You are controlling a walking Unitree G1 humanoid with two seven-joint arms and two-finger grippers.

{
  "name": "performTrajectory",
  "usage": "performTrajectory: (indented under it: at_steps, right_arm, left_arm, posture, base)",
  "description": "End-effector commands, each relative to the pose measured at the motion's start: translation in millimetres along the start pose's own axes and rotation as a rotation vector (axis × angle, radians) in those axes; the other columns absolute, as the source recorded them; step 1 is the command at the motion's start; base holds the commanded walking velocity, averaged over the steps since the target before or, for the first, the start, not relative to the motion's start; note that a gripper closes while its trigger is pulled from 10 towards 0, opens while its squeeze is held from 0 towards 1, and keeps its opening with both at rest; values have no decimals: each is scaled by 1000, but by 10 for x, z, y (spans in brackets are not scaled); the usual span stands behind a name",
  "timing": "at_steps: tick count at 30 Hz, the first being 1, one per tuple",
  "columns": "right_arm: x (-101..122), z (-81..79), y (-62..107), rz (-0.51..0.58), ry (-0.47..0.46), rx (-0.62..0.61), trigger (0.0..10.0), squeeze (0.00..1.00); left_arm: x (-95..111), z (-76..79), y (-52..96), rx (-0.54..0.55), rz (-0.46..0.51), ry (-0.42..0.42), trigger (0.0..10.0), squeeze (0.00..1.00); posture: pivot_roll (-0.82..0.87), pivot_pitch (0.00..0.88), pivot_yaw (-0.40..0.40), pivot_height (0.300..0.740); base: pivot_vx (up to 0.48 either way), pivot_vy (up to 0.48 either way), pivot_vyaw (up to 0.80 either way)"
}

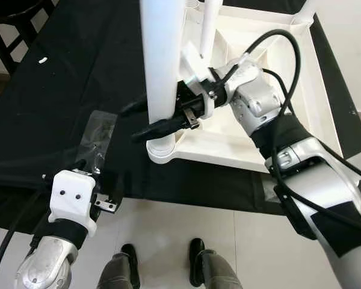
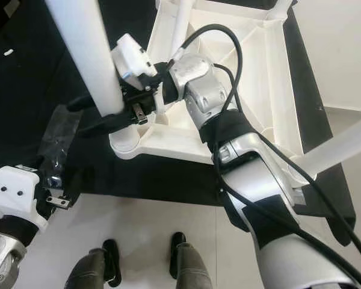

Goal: Building children table

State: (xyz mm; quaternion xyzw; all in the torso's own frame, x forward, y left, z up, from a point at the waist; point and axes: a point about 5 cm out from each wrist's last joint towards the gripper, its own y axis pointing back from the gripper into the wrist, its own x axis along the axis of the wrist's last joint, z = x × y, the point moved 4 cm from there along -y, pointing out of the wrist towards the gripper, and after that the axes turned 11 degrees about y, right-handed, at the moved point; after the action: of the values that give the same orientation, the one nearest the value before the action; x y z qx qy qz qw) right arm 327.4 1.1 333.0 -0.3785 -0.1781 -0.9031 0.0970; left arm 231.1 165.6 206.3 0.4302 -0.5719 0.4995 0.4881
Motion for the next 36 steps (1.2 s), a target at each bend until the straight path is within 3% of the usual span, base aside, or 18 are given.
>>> performTrajectory:
  at_steps: [1, 16, 26, 36]
  right_arm:
    - [-238, -113, 24, -79, -85, 22, 10000, 0]
    - [-311, 118, 96, 1, -264, -241, 10000, 0]
    - [-386, 80, 124, -93, -275, -196, 10000, 0]
    - [-470, 221, 94, -167, -383, -315, 10000, 0]
  left_arm:
    - [-52, 17, 29, -2, -21, 6, 10000, 0]
    - [-50, 22, 17, -3, -17, 5, 10000, 0]
    - [-53, 20, 8, -5, -18, 0, 10000, 0]
    - [-53, 21, 0, -4, -17, -3, 10000, 0]
  posture:
    - [17, 441, -93, 740]
    - [18, 443, -93, 740]
    - [17, 439, -86, 740]
    - [20, 437, -89, 740]
  base:
    - [0, 0, 0]
    - [0, 0, 0]
    - [0, 0, 0]
    - [0, 0, 0]
